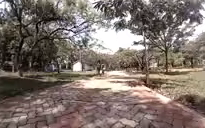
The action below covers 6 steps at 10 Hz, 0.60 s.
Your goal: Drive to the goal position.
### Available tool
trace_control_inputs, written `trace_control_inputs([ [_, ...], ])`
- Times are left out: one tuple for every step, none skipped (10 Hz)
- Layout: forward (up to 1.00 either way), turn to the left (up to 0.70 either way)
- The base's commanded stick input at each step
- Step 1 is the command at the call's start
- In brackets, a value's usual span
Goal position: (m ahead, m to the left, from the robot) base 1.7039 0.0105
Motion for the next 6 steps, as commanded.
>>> trace_control_inputs([
  [0.7,0.0],
  [0.7,0.0],
  [0.7,0.0],
  [0.7,0.0],
  [0.7,0.0],
  [0.7,-0.02],
])
